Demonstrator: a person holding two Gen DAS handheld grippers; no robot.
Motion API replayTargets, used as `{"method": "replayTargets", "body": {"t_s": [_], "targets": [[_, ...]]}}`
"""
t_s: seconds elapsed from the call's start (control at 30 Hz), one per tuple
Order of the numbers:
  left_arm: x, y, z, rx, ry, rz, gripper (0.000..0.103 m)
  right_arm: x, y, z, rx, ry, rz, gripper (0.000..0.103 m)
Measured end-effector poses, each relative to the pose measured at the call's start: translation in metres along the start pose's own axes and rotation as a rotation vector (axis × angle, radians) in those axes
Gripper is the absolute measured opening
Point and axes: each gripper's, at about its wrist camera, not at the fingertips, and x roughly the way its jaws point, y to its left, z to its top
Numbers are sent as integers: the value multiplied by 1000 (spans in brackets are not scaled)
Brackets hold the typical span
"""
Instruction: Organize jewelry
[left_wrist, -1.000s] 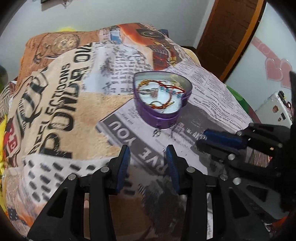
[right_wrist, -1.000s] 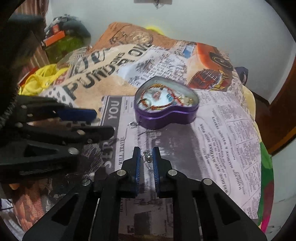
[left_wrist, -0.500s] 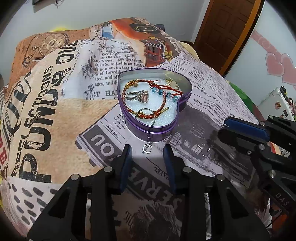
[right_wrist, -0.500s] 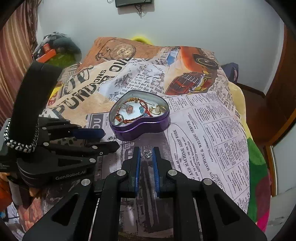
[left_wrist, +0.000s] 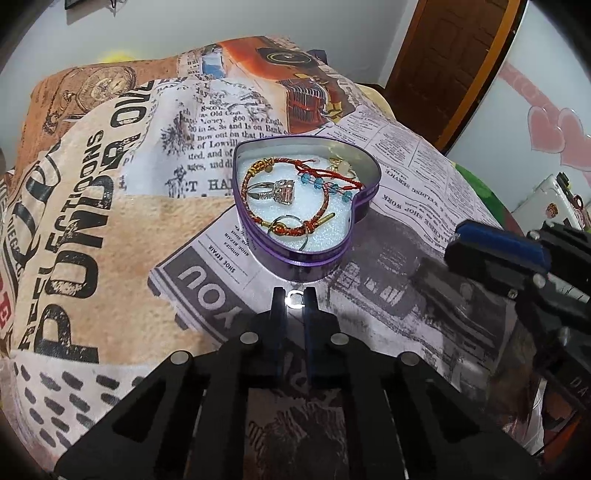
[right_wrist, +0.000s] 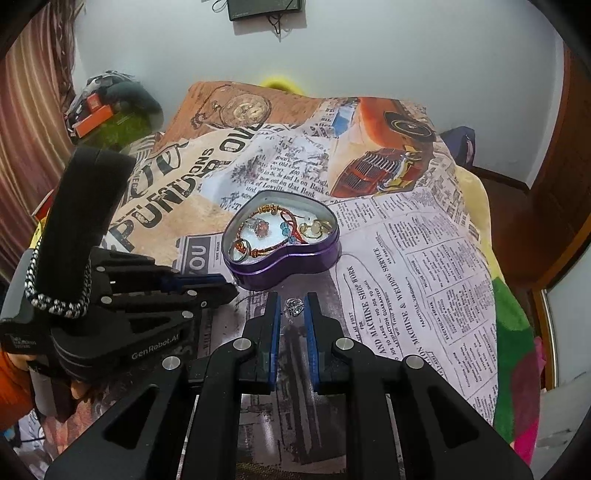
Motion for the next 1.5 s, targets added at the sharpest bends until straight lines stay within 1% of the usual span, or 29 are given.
{"method": "replayTargets", "body": {"t_s": [0.17,0.3,0.63,0.87,1.03,1.17,1.33,1.5], "targets": [[-14,5,-4,-21,-16,3,7,-9,-2,6,1,-20,-12,11],[-32,8,-3,-26,-50,7,7,-17,-4,13,8,-39,-18,11],[-87,3,17,-5,-188,8,7,-32,-4,36,-1,-102,-40,11],[-101,-4,29,15,-242,5,7,-40,1,53,-8,-151,-38,11],[-99,-7,36,25,-261,3,7,-41,4,66,-10,-182,-27,11],[-90,-6,40,23,-253,-1,7,-35,6,71,-8,-186,-25,11],[-69,-2,41,13,-213,-22,7,-15,3,71,5,-148,-12,11],[-45,0,42,18,-165,-39,7,12,0,67,6,-78,-17,11]]}}
